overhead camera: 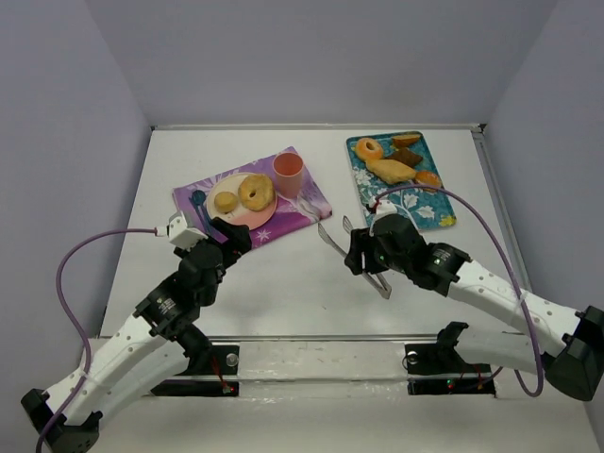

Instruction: Place the bread

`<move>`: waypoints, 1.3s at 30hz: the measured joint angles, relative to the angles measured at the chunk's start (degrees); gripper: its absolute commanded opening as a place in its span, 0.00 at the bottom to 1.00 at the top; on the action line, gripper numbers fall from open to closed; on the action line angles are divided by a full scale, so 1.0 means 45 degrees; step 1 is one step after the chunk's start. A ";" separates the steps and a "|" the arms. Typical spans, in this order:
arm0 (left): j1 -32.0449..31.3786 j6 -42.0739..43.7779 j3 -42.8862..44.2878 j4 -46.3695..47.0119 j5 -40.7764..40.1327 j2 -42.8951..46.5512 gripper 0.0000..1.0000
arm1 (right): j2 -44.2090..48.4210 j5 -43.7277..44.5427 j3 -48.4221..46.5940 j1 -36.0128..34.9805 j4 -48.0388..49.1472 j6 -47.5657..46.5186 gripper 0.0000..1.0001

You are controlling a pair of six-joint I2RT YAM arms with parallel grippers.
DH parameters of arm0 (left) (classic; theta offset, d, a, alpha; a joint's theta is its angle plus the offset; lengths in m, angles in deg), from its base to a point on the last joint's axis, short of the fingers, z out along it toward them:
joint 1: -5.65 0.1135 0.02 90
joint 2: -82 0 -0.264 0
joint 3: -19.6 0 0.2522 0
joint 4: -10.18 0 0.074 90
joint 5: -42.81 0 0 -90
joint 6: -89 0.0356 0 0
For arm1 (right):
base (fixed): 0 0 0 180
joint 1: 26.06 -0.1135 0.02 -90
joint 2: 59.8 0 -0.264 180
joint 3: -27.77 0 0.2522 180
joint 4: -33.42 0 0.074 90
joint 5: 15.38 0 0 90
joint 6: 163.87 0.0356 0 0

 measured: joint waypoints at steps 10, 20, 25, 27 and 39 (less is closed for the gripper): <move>0.0000 0.0000 -0.0015 0.0005 0.0053 0.0029 0.99 | -0.2210 0.2234 0.0461 0.0393 -0.0622 0.1098 0.69; 0.0000 -0.0010 -0.0039 -0.0010 0.0151 0.0350 0.99 | -0.2909 0.2166 0.1389 0.0967 -0.0117 0.1020 0.99; 0.0000 -0.0053 -0.0107 -0.0015 0.0155 0.0476 0.99 | -0.1574 0.1938 0.1967 0.0967 -0.0243 0.1030 1.00; 0.0000 -0.0058 -0.0112 -0.0034 0.0151 0.0481 0.99 | -0.0709 0.1948 0.1972 0.0967 -0.0321 0.1025 1.00; 0.0000 -0.0083 -0.0112 -0.0559 -0.0131 0.0505 0.99 | 0.2953 0.3599 0.1423 0.0967 -0.0520 0.1044 1.00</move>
